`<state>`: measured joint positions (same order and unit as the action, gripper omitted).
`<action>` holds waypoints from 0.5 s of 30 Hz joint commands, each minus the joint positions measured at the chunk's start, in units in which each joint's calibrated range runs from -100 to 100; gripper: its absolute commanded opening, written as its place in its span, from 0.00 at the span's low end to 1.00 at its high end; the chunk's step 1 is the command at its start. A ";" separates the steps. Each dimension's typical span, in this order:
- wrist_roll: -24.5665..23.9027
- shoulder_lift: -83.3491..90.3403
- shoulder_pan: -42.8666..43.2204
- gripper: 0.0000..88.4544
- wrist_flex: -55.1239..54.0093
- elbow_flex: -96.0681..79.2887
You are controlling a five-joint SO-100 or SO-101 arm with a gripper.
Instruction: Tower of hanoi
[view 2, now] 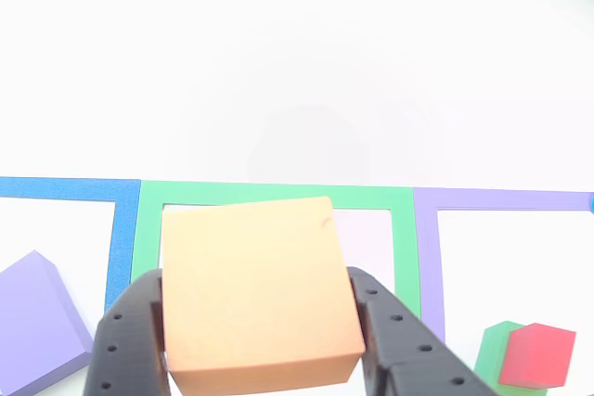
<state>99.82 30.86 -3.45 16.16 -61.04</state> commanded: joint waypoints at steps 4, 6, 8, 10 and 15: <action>0.18 3.74 -0.48 0.13 42.78 36.23; 0.18 2.69 -0.10 0.13 51.37 45.50; 0.18 1.56 0.67 0.13 58.57 54.14; 0.18 0.67 1.82 0.13 64.89 61.77; 0.18 1.56 5.75 0.13 75.34 72.50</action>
<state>100.00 31.03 -0.06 84.84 2.26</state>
